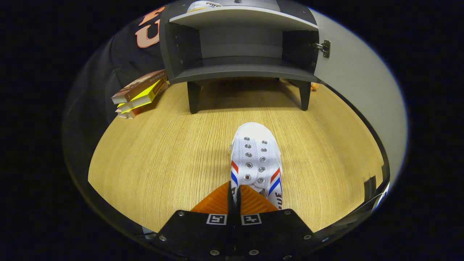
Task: Open the shoe cabinet door, grab the shoes and put them into the shoe cabinet, then close the shoe cabinet door.
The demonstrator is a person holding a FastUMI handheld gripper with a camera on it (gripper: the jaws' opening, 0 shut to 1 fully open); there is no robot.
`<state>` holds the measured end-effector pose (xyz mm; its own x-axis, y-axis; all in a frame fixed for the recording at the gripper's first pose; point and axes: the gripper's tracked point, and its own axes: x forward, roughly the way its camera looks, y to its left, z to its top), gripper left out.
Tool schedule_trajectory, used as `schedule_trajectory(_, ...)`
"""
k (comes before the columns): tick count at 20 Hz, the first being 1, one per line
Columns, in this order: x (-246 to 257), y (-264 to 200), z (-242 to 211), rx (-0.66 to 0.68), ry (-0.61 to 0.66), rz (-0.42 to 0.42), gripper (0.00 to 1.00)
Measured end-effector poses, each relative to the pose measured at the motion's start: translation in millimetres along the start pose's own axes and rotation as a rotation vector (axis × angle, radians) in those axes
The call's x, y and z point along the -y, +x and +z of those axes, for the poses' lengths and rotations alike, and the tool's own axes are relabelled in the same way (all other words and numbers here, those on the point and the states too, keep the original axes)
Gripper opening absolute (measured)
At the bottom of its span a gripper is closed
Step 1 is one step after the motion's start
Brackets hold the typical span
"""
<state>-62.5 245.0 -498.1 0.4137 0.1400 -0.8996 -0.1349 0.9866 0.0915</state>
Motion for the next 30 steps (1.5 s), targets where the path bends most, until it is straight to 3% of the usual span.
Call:
schedule_trajectory(7, 6.3, -66.8, 62.5, 0.098, 0.033, 0.028, 0.0)
schedule_trajectory(18, 11.9, -173.8, 212.4, 0.326, 0.02, 0.02, 0.0)
schedule_trajectory(30, 29.9, -135.4, 365.8, 0.394, -0.052, -0.056, 0.0)
